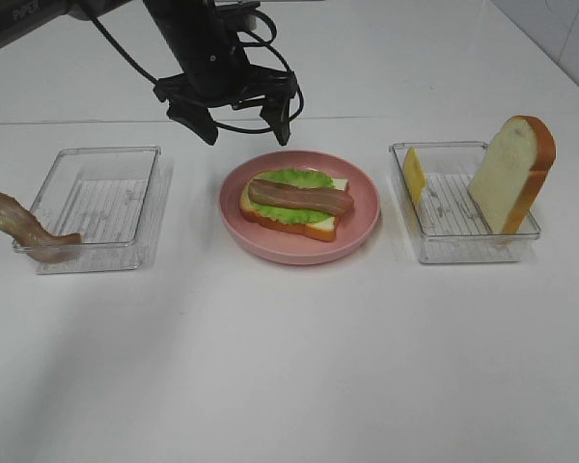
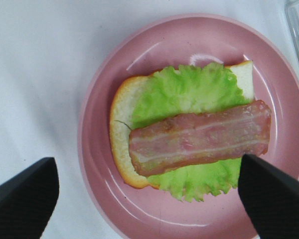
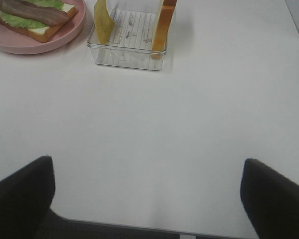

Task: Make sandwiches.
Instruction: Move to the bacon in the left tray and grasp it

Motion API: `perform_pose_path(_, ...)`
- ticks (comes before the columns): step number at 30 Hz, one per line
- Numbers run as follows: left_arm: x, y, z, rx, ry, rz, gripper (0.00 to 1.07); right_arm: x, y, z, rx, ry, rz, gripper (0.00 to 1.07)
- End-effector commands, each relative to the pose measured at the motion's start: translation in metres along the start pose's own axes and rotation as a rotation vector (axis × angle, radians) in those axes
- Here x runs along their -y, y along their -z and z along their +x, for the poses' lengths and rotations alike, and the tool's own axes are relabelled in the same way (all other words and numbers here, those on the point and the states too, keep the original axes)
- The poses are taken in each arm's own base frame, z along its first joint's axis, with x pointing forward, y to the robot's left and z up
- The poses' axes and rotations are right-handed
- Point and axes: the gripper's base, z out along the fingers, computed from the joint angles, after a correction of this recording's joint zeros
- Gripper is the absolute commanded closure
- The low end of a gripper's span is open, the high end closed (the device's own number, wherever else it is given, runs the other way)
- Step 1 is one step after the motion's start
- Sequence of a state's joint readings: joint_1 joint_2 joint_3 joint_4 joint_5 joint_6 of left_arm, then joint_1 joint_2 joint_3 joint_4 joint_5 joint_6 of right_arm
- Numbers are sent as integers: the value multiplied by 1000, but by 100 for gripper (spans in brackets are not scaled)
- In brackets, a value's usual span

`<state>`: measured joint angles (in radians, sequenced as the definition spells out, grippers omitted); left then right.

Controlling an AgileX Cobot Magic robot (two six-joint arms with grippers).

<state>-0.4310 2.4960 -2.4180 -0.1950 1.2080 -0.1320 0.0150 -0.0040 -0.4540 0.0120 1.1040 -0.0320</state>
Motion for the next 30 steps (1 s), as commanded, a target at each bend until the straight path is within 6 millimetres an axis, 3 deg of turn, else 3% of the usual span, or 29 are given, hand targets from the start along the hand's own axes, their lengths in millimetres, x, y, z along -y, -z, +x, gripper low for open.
perform_pose_path(1, -1, 13, 3, -40, 11, -51, 16, -1, 3, 3, 35, -6, -1, 9)
perform_pose_path(7, 0, 33, 1, -23, 8, -79, 16, -1, 3, 3, 35, -6, -1, 9)
perform_pose_path(13, 6, 74, -3, 56, -4, -74, 16, -1, 3, 3, 35, -6, -1, 9)
perform_pose_path(17, 9, 88, -3, 79, -10, -71, 16, -1, 3, 3, 35, -6, -1, 9)
perform_pose_path(19, 10, 103, 0, 93, -21, -80, 16, -1, 3, 3, 35, -6, -1, 9)
perform_pose_path(30, 1, 134, 24, 60, -44, -189, 16, -1, 3, 3, 35, -6, -1, 9)
